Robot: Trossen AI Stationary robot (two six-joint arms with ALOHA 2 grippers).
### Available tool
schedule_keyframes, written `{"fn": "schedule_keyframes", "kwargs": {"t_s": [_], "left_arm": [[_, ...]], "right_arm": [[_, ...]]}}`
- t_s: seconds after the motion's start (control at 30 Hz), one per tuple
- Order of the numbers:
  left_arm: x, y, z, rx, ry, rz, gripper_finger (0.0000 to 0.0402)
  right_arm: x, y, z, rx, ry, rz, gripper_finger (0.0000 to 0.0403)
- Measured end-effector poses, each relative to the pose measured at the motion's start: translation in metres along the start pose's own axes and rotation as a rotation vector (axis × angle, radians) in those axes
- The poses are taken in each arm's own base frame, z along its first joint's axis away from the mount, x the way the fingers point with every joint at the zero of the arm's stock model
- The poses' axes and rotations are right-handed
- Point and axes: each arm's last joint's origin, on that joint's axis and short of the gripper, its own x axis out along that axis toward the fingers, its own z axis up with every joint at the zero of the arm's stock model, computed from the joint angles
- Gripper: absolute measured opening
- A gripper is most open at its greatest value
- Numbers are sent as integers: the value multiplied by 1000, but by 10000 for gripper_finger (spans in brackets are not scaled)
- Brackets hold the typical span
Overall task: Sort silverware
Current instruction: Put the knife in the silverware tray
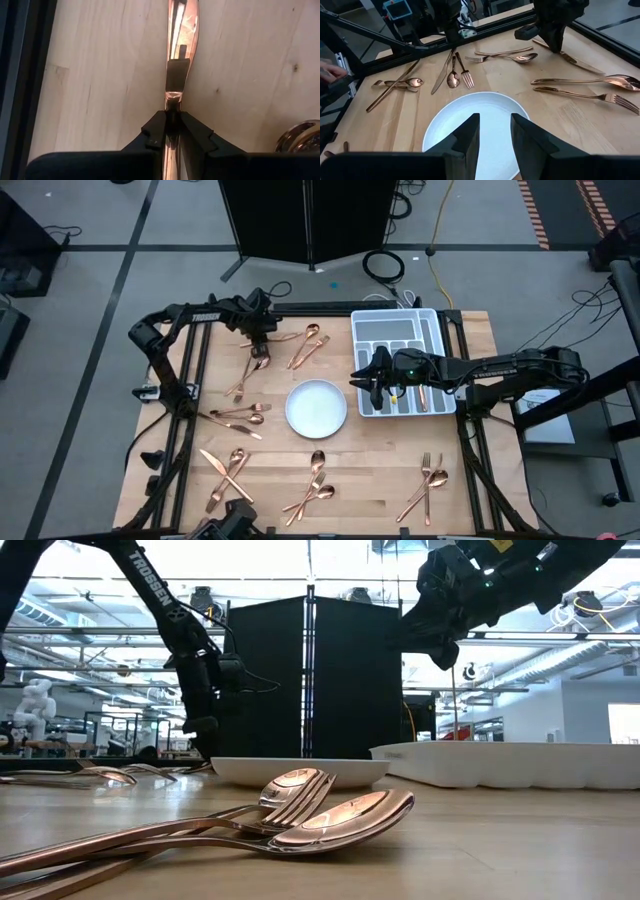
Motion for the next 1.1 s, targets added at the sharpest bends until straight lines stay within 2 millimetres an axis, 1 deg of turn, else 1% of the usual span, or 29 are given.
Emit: {"fn": "schedule_keyframes", "kwargs": {"t_s": [0.23,0.5,0.87,0.93,1.1], "left_arm": [[-1,0,0,24,-2,1,40],[-1,0,1,25,-1,0,40],[-22,11,19,24,-12,2,40],[-23,9,22,28,-33,-33,40],[-23,0,29,50,-115,-149,40]], "right_arm": [[0,-2,1,-8,-19,-67,100],[0,-3,1,-22,-24,-78,100],[0,-9,2,-23,-20,-104,100],[0,-10,1,-24,-13,-108,100],[1,-14,-4,-13,18,-219,100]]}}
